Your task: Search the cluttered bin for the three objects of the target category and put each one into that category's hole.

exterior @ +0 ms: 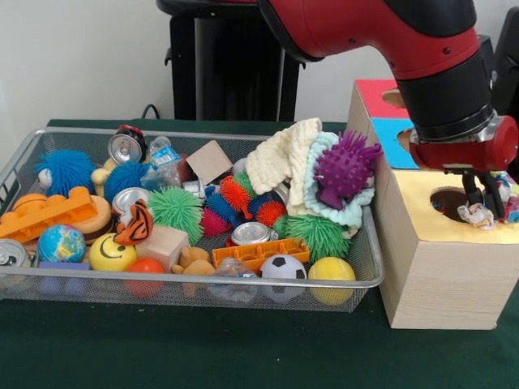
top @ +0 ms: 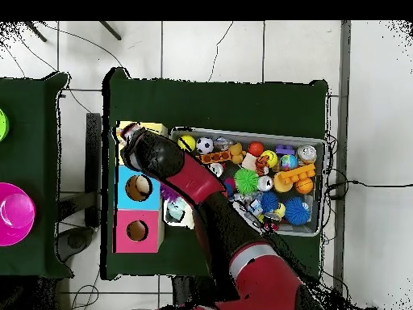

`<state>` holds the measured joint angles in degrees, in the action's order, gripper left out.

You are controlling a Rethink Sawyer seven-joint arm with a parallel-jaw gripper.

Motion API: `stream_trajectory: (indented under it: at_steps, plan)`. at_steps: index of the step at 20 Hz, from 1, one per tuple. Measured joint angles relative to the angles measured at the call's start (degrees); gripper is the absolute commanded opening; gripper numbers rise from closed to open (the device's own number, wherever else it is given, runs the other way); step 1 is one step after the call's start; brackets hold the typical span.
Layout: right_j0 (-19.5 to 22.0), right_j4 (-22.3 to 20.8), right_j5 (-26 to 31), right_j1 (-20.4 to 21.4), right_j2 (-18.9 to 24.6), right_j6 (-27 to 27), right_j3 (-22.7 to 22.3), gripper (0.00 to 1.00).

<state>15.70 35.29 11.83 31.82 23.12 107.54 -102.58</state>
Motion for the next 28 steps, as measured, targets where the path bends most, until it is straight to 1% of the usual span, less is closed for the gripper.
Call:
stream_trajectory:
  at_steps: [2, 4, 5, 7, 10, 15, 21, 23, 24, 28]
  plan:
    - [-0.98, -0.01, 0.77, 0.06, -1.19, 0.00, 0.71, 0.00]
    - [-3.03, 0.00, 2.22, 0.10, -3.68, 0.00, 2.18, 0.00]
    - [-4.68, 0.00, 3.13, 0.11, -5.67, 0.01, 3.28, 0.00]
    - [-6.38, -0.03, 3.95, 0.10, -7.75, 0.04, 4.38, 0.00]
    - [-11.70, -0.06, 5.63, -0.20, -14.13, 0.11, 7.46, 0.00]
    - [-16.23, -0.07, 7.62, -1.07, -19.81, 0.44, 10.45, 0.00]
    - [-18.90, -0.12, 12.76, -2.55, -24.73, 0.63, 13.72, 0.00]
    - [-19.19, -0.14, 14.38, -3.01, -25.92, 0.63, 14.10, 0.00]
    - [-19.36, -0.16, 16.39, -3.85, -27.40, 0.63, 14.12, 0.00]
    - [-19.58, -0.07, 19.09, -5.42, -29.60, 0.73, 14.84, 0.00]
